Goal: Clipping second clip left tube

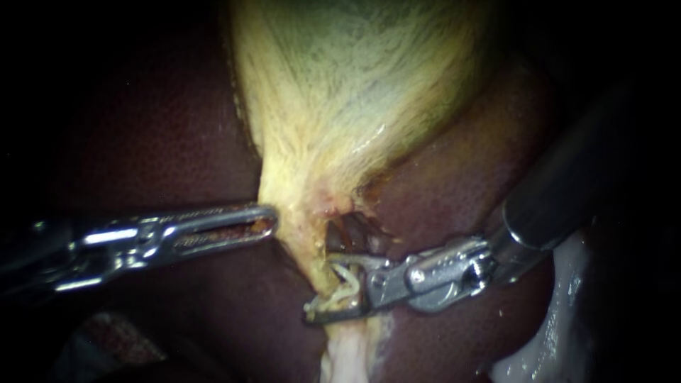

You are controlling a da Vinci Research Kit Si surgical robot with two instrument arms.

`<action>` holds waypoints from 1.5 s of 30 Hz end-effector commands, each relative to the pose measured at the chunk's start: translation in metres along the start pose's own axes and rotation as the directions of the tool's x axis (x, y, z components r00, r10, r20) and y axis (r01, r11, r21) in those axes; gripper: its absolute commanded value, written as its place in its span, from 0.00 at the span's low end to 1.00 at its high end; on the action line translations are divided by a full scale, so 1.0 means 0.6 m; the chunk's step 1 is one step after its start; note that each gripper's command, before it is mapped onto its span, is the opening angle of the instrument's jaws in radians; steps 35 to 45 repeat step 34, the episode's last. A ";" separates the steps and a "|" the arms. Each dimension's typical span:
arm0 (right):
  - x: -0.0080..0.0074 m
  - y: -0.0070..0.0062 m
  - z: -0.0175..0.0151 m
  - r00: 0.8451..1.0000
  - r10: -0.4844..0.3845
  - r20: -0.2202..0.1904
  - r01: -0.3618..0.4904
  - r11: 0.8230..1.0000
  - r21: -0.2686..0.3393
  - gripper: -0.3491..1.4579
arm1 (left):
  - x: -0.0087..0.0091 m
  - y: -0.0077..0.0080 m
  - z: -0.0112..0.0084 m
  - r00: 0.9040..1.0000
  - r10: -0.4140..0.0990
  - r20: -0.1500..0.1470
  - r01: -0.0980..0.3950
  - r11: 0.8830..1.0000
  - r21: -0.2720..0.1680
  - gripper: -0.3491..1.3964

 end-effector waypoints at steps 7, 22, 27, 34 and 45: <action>0.0006 0.0003 0.0011 1.000 -0.001 0.002 0.001 1.000 0.005 0.46 | 0.0000 -0.0001 0.0003 1.000 -0.001 -0.001 0.001 1.000 0.001 0.00; -0.0008 0.0005 -0.0011 0.990 0.098 0.102 -0.101 0.995 0.020 0.00 | 0.0000 0.0000 0.0004 1.000 0.000 -0.001 0.000 1.000 0.001 0.00; -0.0009 0.0005 -0.0012 0.989 0.109 0.102 -0.112 0.994 0.019 0.00 | 0.0000 0.0001 0.0005 1.000 0.000 -0.001 0.000 1.000 0.001 0.00; -0.0010 0.0004 -0.0012 0.988 0.115 0.102 -0.117 0.993 0.021 0.00 | 0.0000 0.0003 0.0006 1.000 0.000 -0.001 0.000 1.000 0.002 0.00; -0.0010 0.0004 -0.0012 0.988 0.115 0.102 -0.117 0.993 0.021 0.00 | 0.0000 0.0003 0.0006 1.000 0.000 -0.001 0.000 1.000 0.002 0.00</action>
